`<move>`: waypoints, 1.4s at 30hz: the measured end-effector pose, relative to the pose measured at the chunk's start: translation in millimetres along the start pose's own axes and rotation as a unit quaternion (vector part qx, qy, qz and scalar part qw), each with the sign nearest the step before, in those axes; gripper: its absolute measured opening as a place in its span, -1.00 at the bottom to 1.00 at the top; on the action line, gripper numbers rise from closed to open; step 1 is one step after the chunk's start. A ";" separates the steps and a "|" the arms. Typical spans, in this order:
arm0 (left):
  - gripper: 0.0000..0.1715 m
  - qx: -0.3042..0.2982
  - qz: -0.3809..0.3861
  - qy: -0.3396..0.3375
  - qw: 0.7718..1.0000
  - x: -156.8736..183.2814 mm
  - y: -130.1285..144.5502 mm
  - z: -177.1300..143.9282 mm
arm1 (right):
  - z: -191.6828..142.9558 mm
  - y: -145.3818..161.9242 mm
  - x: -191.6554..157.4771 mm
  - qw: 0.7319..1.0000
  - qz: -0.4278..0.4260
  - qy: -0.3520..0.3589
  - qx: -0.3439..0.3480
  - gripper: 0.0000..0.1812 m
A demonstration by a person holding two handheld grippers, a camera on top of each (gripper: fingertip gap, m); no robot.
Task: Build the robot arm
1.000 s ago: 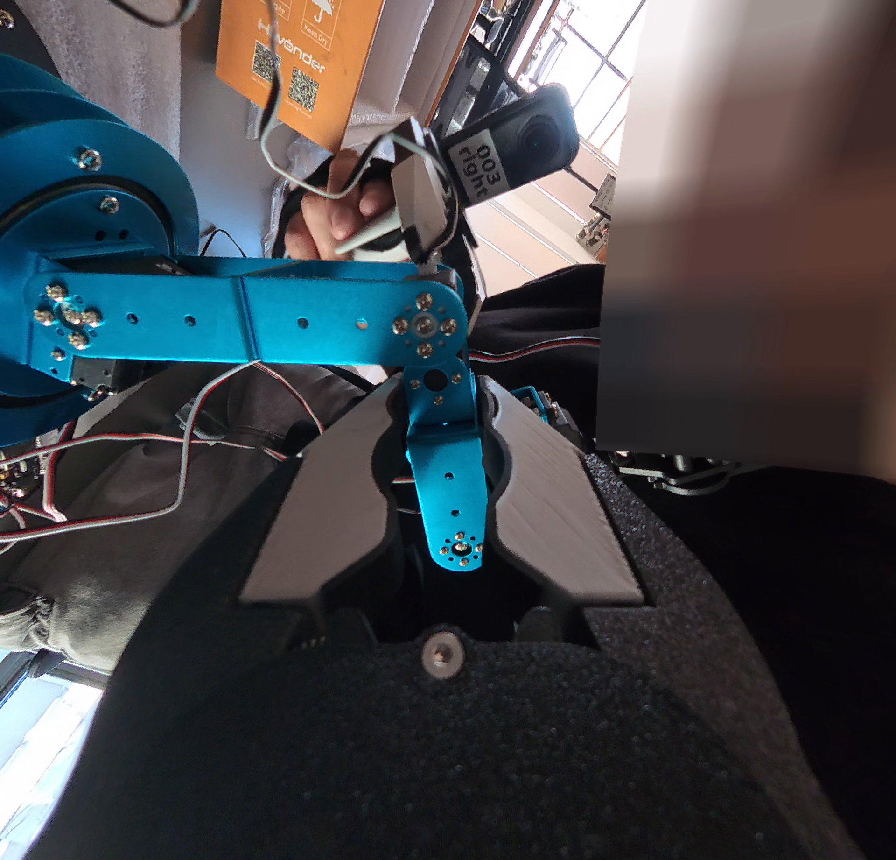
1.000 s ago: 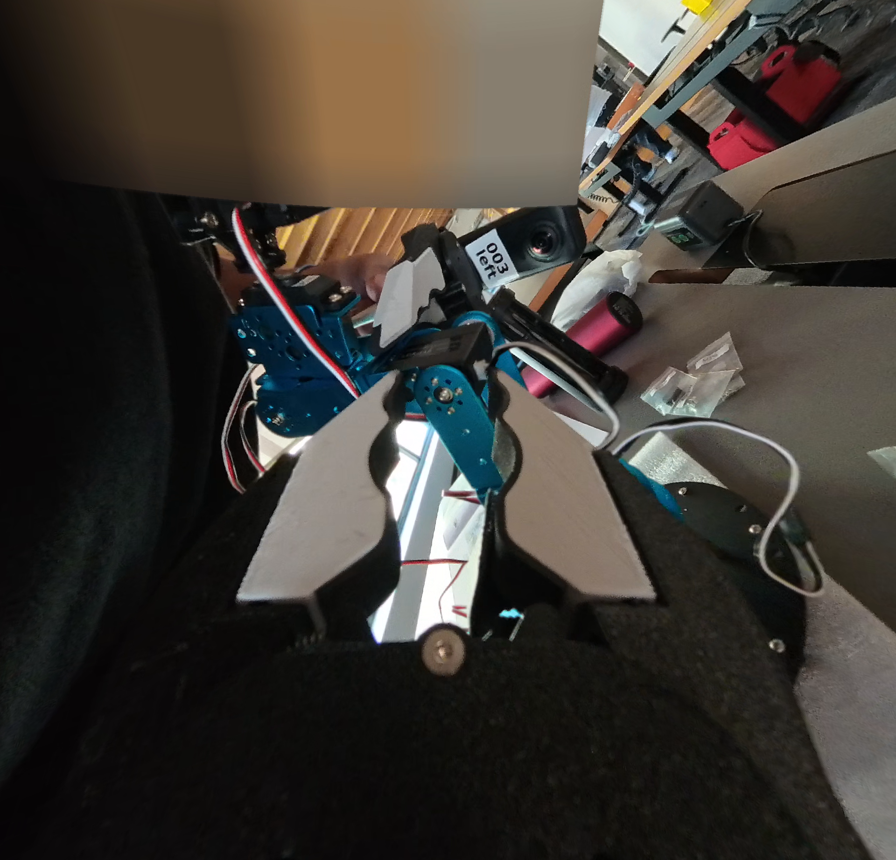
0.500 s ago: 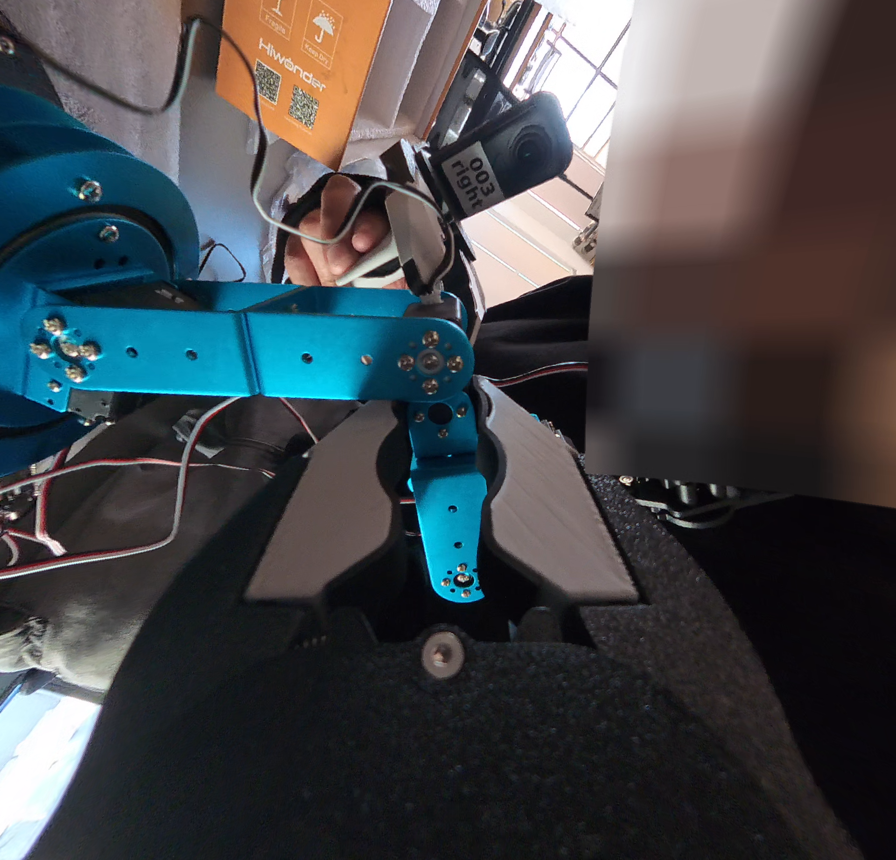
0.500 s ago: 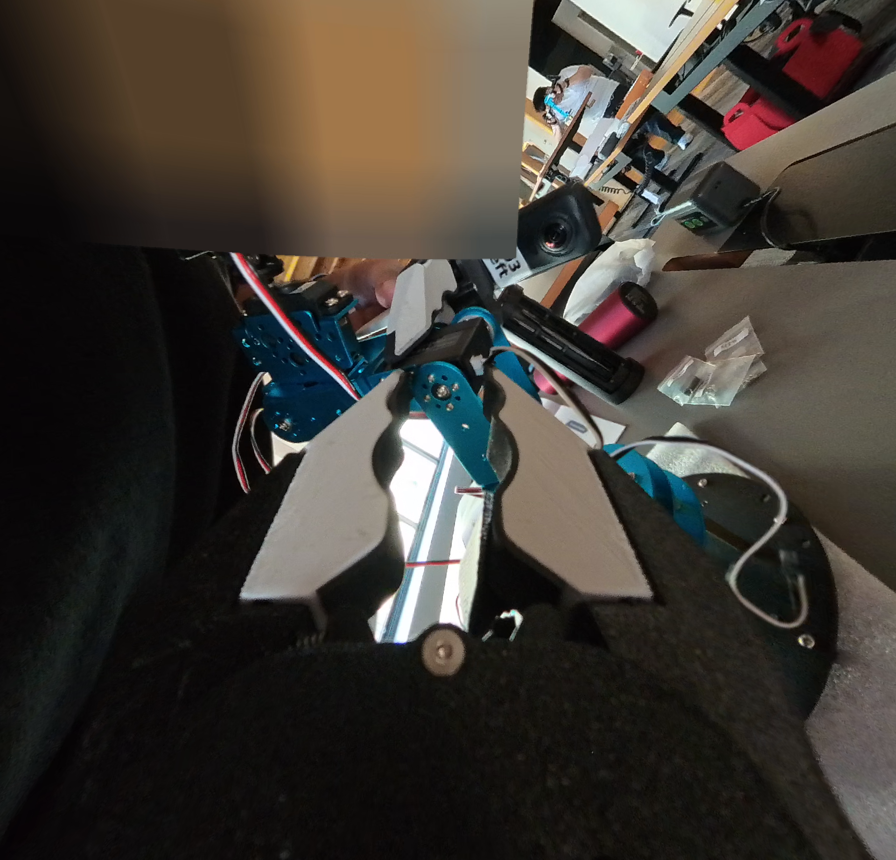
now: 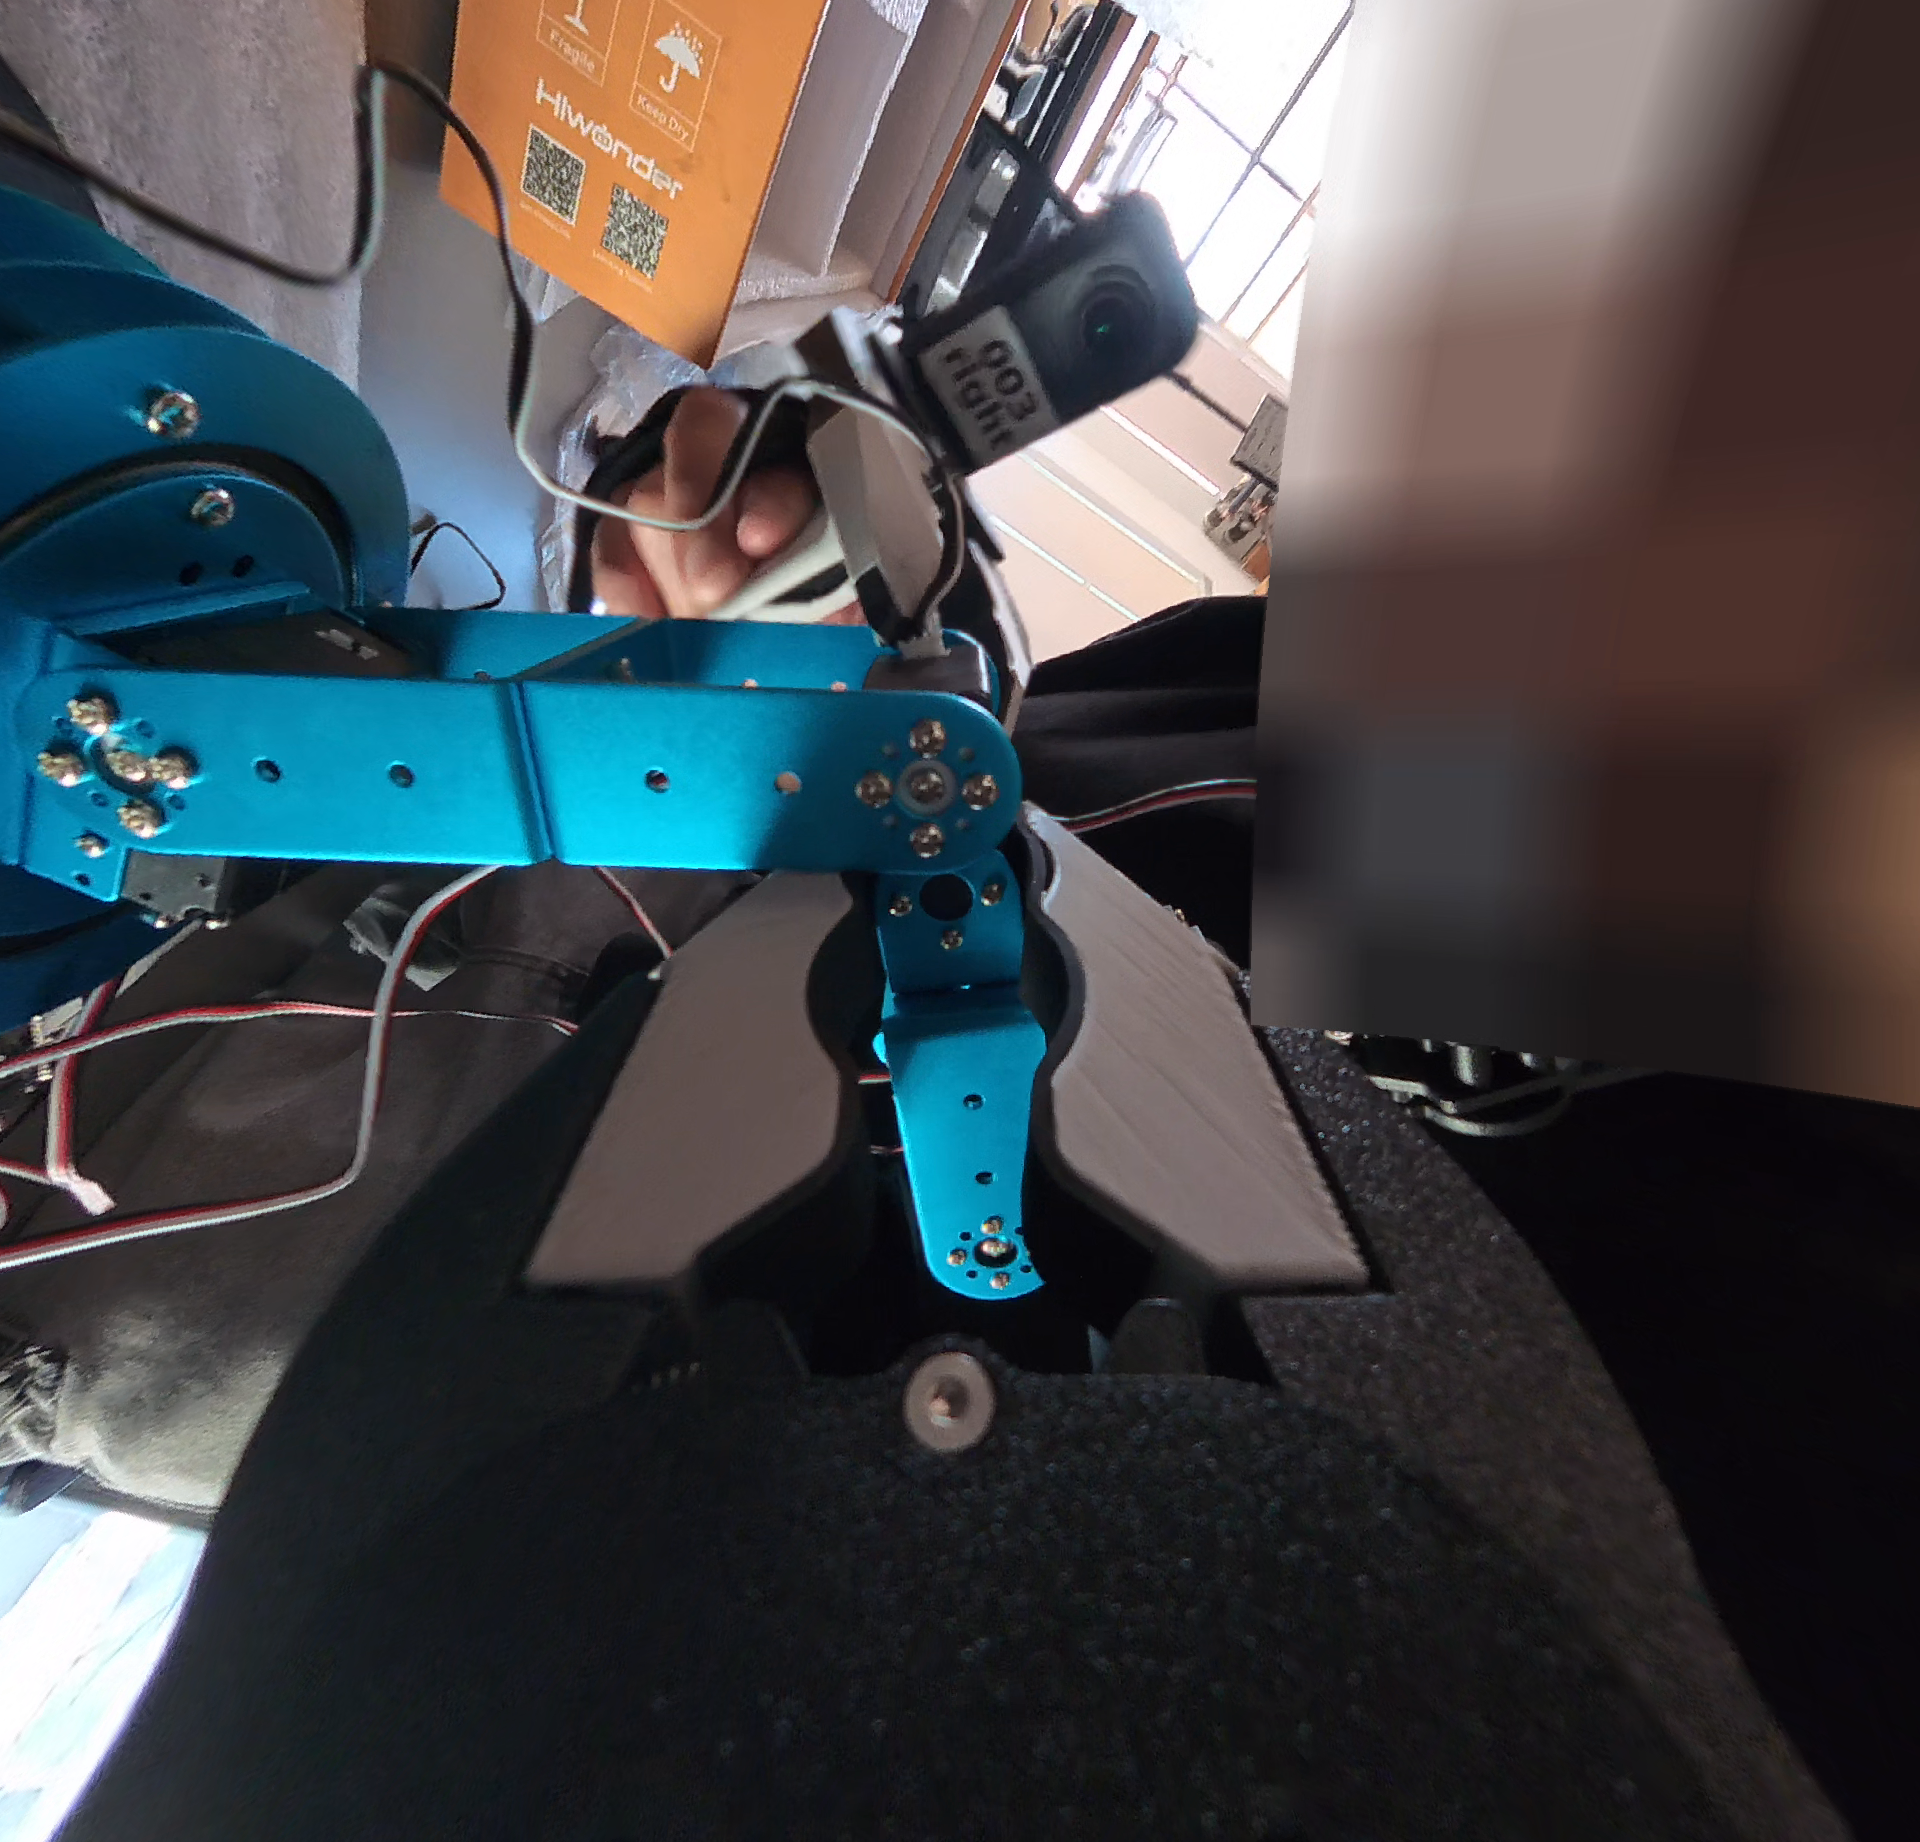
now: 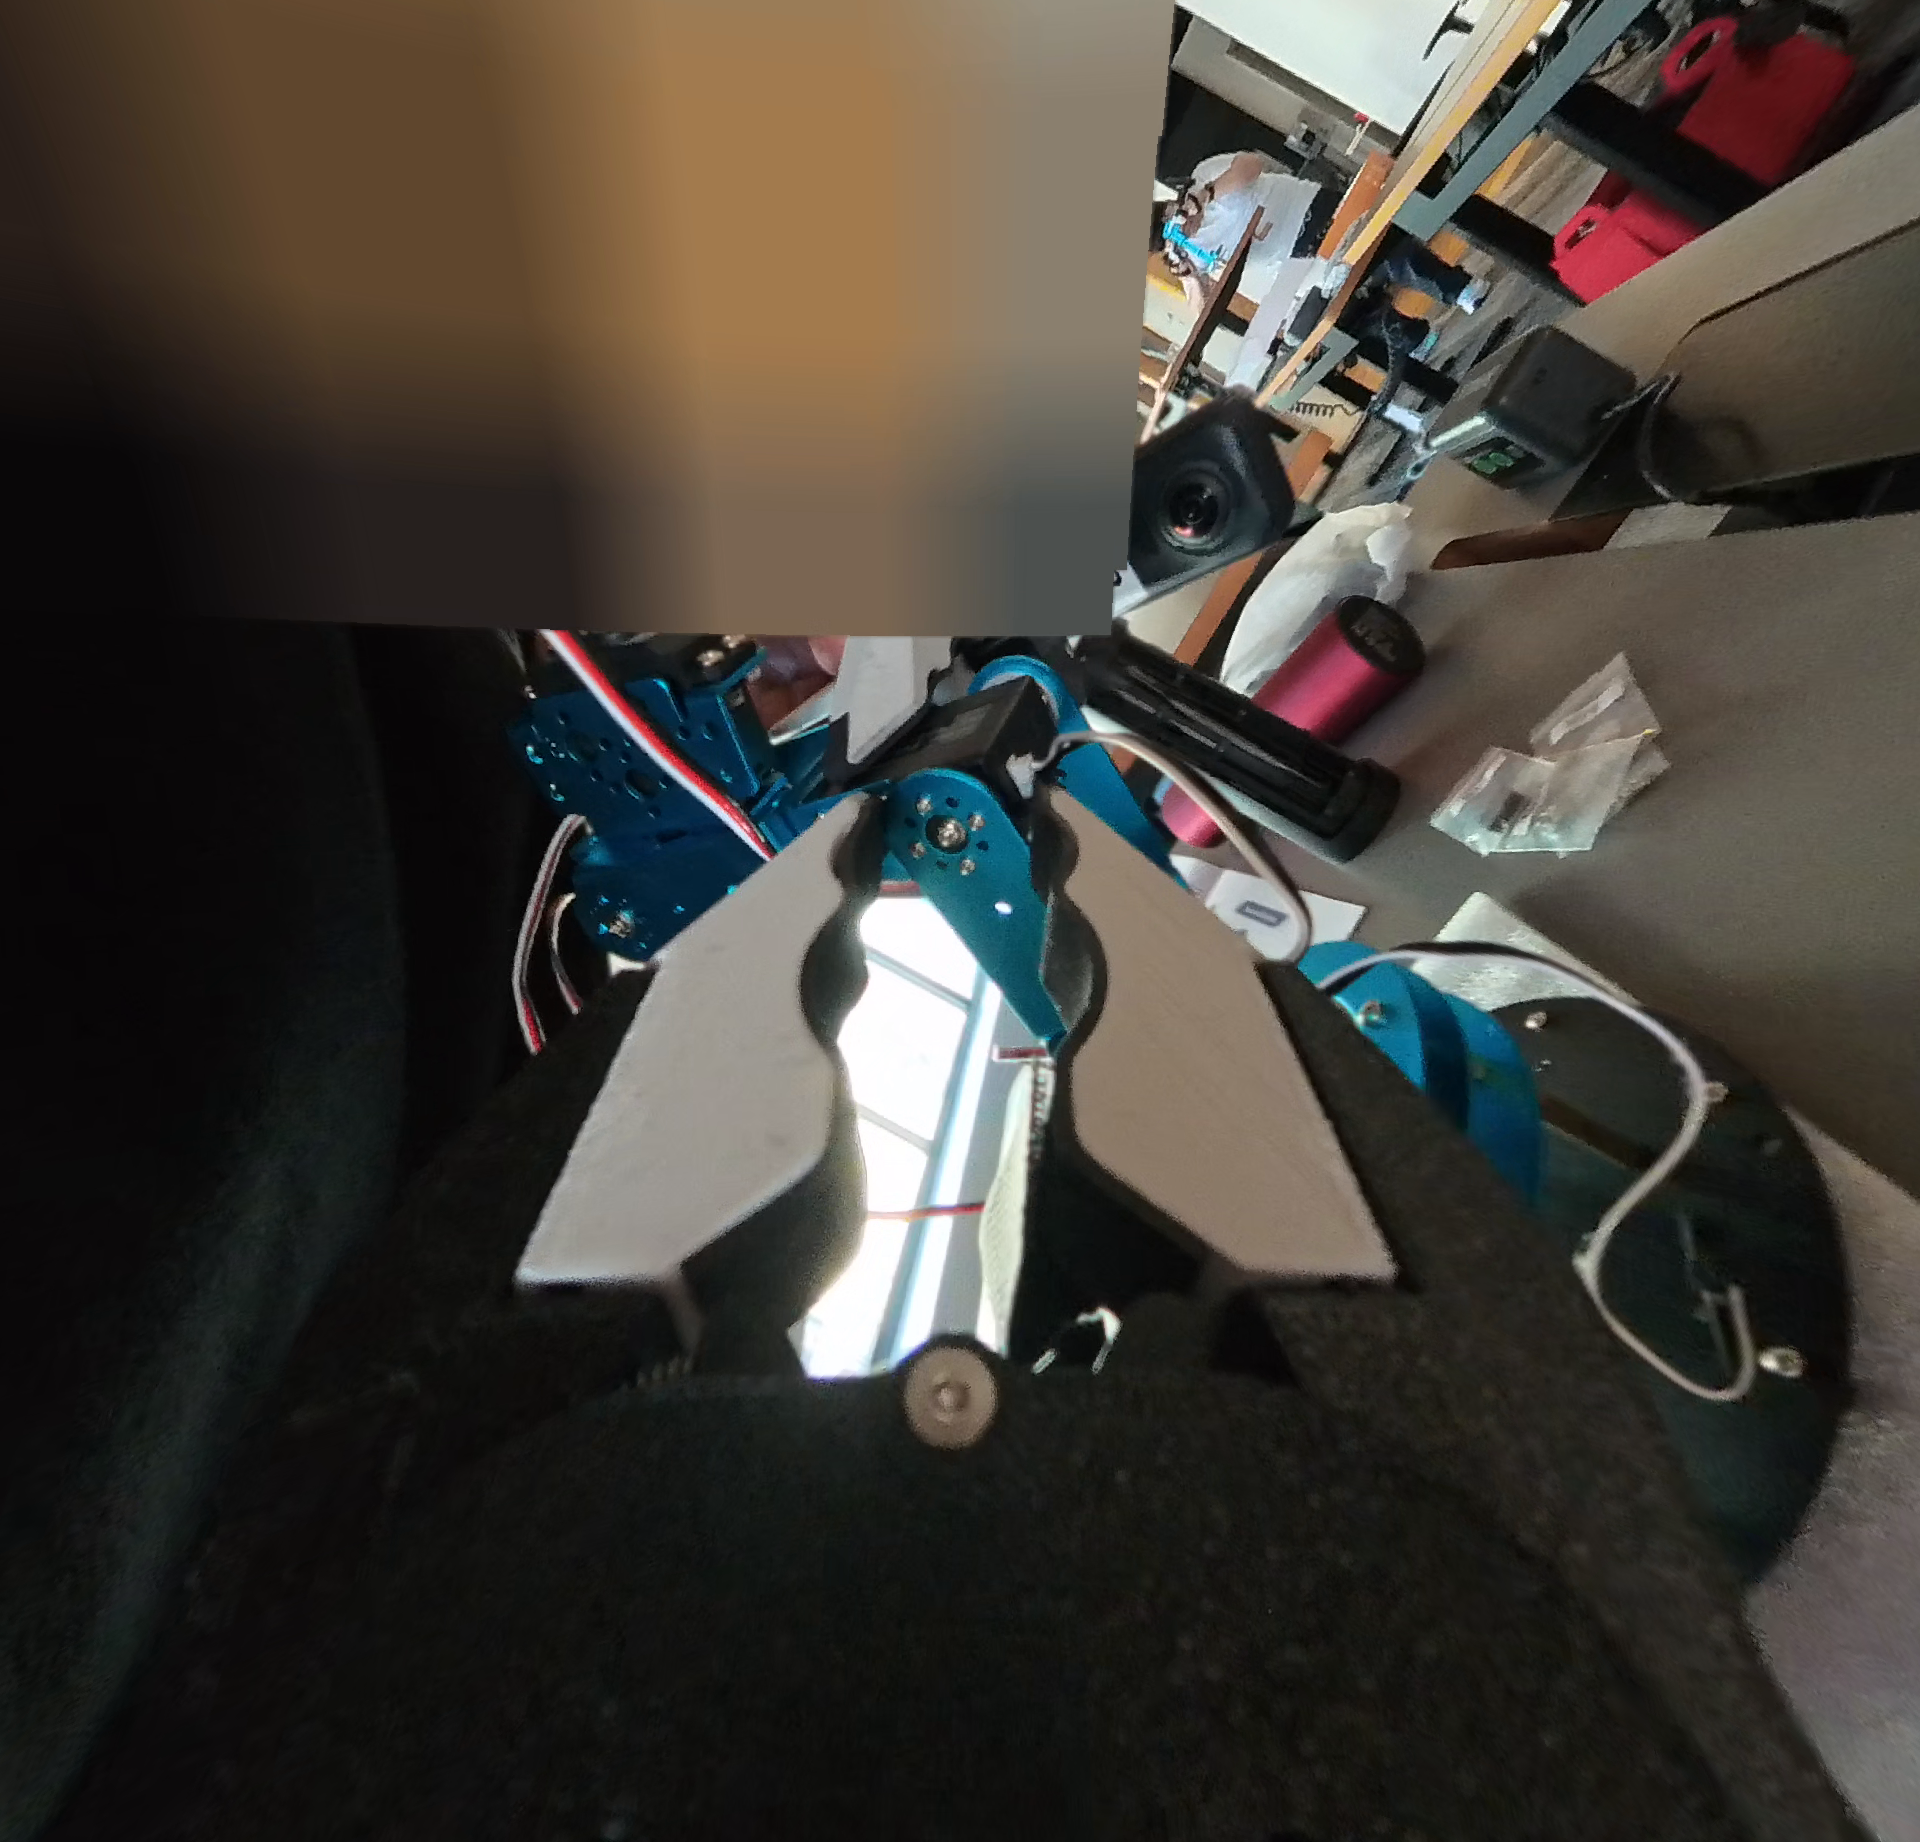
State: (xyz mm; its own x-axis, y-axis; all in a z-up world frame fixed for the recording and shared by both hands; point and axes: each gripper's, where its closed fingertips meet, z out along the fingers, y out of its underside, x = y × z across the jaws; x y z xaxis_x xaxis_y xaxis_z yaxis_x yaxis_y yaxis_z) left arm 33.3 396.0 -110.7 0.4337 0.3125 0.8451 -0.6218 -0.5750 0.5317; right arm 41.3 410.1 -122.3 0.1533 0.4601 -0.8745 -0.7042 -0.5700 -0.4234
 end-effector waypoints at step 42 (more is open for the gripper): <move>-0.77 -0.007 0.005 0.008 1.000 0.8 -0.6 1.1 | -10.7 -17.3 -7.8 0.989 -0.119 0.029 -0.086 -0.83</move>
State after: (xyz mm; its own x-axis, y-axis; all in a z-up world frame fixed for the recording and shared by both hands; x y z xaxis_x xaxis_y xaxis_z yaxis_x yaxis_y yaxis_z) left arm 34.8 395.8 -110.4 0.4174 0.3192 0.8508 -0.6353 -0.5669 0.5243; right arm 59.7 409.1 -110.7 0.3434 0.5582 -0.7553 -0.5157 -0.5601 -0.6484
